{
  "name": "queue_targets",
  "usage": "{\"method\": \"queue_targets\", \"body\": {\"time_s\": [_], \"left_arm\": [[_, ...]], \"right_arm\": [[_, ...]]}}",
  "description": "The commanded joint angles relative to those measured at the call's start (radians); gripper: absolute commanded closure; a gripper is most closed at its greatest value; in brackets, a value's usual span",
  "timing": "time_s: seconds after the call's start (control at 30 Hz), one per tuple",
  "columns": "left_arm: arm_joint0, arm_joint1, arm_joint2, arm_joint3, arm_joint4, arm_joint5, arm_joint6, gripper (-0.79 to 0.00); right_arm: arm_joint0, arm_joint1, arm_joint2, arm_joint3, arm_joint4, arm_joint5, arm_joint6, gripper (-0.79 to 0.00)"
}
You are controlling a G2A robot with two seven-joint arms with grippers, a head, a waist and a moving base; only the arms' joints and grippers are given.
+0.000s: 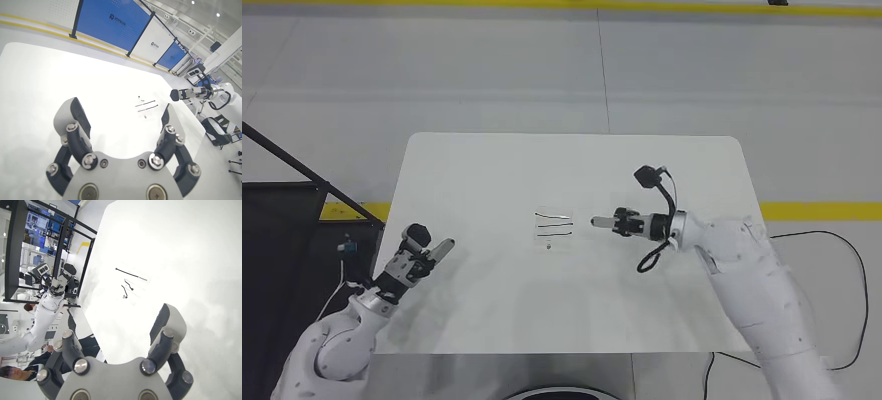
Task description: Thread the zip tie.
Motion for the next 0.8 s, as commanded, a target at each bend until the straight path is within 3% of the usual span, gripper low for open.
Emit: {"method": "queue_targets", "body": {"time_s": [0.0, 0.47, 0.77], "left_arm": [[-0.006, 0.002, -0.005, 0.007, -0.035, -0.007, -0.03, -0.785], [-0.009, 0.003, -0.004, 0.003, -0.043, 0.007, -0.041, -0.785], [-0.018, 0.009, -0.016, 0.012, -0.224, 0.01, -0.14, -0.785]], "right_arm": [[0.034, -0.006, -0.016, 0.053, 0.042, 0.019, 0.02, -0.785], [0.04, -0.011, -0.036, 0.064, 0.037, 0.053, 0.006, -0.785], [0.133, -0.042, -0.141, 0.155, 0.065, 0.125, 0.055, -0.785]]}}
